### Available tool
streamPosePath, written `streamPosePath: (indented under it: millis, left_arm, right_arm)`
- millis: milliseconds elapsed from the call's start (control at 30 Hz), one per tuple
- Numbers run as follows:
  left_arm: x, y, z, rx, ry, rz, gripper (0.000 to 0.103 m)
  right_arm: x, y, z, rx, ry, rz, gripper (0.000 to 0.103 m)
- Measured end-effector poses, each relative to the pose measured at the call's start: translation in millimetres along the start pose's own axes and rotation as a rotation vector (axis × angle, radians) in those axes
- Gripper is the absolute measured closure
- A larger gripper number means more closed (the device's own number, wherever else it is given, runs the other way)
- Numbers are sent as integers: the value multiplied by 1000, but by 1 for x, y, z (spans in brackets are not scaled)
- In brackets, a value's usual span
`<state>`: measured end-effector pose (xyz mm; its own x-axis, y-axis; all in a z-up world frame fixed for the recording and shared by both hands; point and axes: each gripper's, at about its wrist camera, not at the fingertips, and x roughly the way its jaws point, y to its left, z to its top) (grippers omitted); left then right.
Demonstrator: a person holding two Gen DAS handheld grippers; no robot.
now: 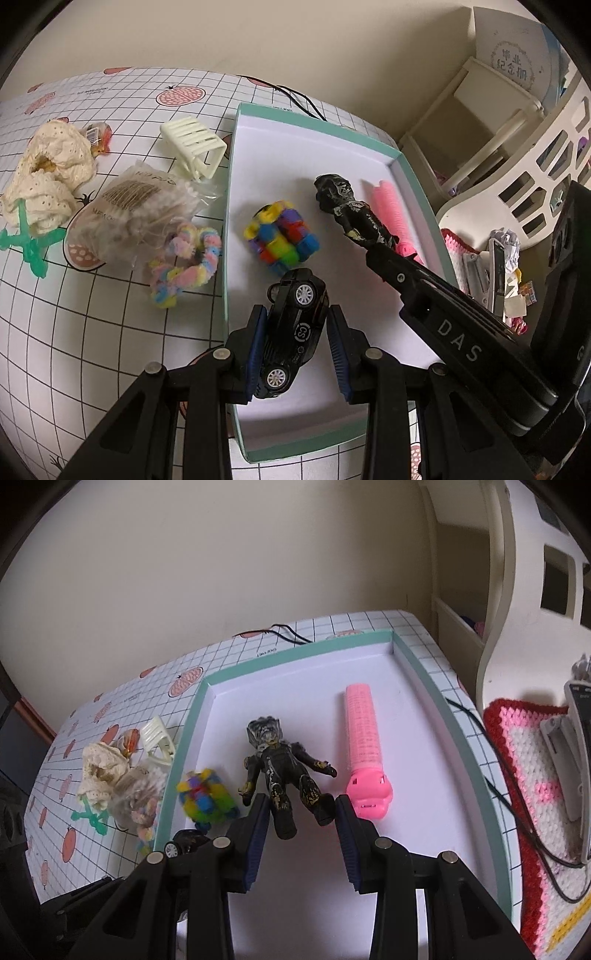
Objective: Organize objects
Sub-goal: 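Lower the robot figure into the box with the right tool while the left tool lowers the car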
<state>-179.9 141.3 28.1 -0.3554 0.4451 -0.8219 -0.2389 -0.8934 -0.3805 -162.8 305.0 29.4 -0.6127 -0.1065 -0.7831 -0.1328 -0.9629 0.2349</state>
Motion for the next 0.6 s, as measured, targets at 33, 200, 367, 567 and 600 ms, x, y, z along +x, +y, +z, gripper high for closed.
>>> streamPosePath:
  millis: [33,200,367,567,600]
  left_arm:
    - [0,-1,-1,2,1,2,68]
    - [3,-2,-2,3,13,2,68]
    - [6,-3,-3,12,16,12,68]
    - [5,-1,-4,-2,30,-1,68]
    - [5,-1,-4,-2,31,2,68]
  right_arm:
    - [0,-1,0,1,3,1,64]
    - [4,-5,-1,10,21,-9,64]
    - [9,-9,-3,21,41,-19,64]
    - [15,-8,-3,12,56,-32,64]
    - [15,-9,-3,13,56,-32,64]
